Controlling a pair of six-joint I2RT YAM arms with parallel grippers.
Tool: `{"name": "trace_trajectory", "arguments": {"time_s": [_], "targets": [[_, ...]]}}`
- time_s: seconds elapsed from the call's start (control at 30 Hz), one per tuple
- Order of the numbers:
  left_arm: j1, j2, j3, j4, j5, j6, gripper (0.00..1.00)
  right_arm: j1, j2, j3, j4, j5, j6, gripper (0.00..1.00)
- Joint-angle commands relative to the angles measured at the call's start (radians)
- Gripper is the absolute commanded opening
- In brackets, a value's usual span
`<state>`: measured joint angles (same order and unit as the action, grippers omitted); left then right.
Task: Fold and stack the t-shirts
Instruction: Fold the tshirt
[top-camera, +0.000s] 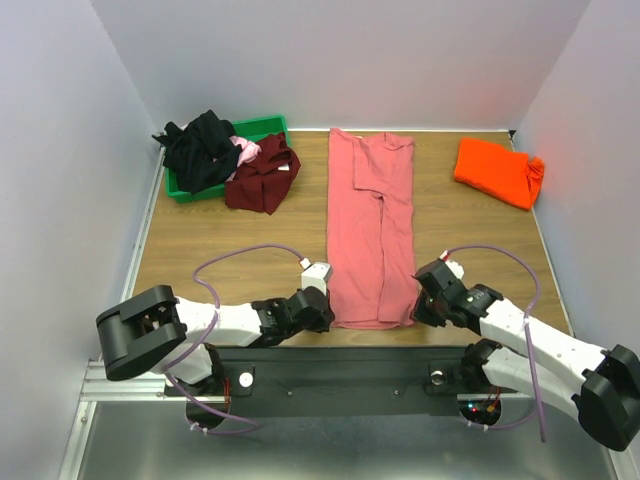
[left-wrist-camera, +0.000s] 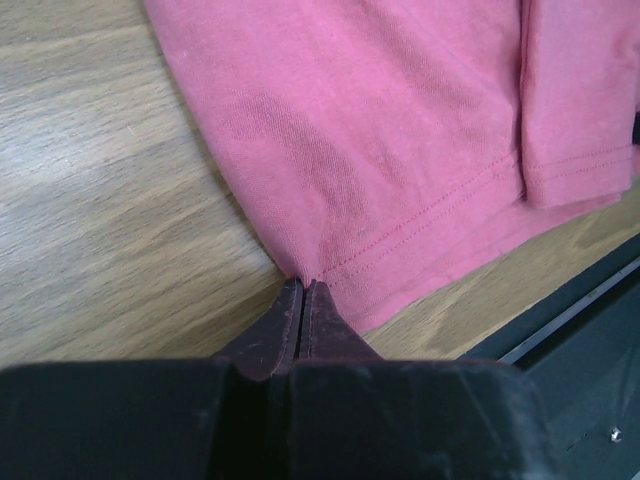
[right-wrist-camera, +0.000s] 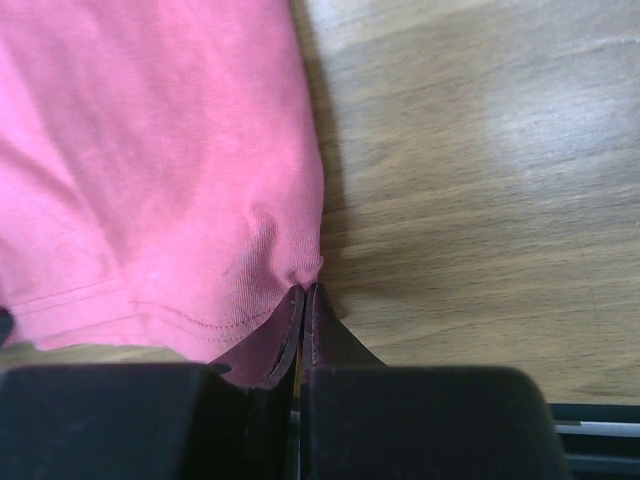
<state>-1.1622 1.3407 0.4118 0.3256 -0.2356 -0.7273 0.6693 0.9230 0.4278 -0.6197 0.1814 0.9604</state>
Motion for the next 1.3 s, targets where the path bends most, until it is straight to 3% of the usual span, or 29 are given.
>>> {"name": "trace_trajectory", "arguments": {"time_s": [0.0, 0.27, 0.5, 0.83, 1.27], "targets": [[-0.007, 0.018, -0.013, 0.003, -0.004, -0.001, 0.0, 0.007, -0.056, -0.007, 0.06, 0.003, -0.017, 0.0], [-0.002, 0.021, 0.025, 0.038, -0.056, 0.017, 0.0, 0.007, -0.078, -0.003, 0.11, 0.036, -0.052, 0.0], [0.024, 0.061, 0.082, 0.069, -0.093, 0.043, 0.0, 0.007, -0.055, -0.035, 0.254, 0.111, -0.055, 0.0], [0.041, 0.005, 0.11, 0.067, -0.091, 0.078, 0.0, 0.007, -0.027, 0.017, 0.299, 0.22, -0.091, 0.0], [0.142, 0.028, 0.17, 0.102, -0.09, 0.154, 0.0, 0.009, 0.043, 0.071, 0.413, 0.351, -0.156, 0.0]]}}
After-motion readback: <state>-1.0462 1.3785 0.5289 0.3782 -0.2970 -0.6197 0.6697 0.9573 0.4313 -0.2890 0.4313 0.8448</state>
